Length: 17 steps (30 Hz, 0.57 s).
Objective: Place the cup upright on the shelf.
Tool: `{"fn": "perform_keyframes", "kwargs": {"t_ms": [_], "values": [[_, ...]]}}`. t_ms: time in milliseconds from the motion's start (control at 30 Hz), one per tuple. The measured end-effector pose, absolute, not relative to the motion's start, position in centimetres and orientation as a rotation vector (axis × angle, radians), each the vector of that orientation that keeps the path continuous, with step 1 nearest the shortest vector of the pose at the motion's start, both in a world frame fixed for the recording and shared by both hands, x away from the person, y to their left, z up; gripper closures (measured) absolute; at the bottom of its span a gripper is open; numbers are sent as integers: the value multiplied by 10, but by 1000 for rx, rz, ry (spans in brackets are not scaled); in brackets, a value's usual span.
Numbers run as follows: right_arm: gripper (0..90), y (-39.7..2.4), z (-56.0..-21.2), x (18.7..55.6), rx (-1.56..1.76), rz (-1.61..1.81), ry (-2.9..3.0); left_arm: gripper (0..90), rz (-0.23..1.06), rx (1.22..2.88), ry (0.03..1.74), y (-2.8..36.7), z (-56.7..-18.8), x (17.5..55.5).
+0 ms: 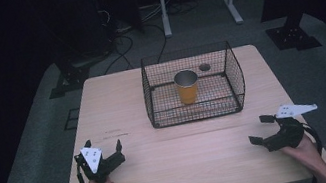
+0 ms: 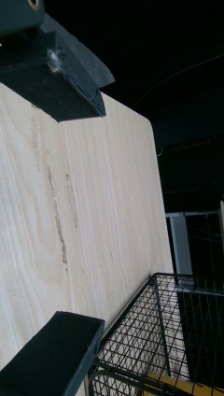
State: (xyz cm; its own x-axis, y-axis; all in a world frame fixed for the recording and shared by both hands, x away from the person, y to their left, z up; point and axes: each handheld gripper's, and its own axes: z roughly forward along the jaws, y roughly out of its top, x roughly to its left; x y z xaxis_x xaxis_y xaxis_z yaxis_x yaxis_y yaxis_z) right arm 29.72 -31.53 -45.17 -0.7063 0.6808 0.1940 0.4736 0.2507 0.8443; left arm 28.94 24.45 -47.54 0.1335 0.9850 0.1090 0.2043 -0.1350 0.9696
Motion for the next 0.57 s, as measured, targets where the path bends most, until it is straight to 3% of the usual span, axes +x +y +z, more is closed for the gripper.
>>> {"fn": "perform_keyframes", "kwargs": {"t_ms": [567], "values": [[0, -323, -469, 258, 1144, 1496, 2156, 8, 1098, 1514, 1211, 244, -475, 290]]}}
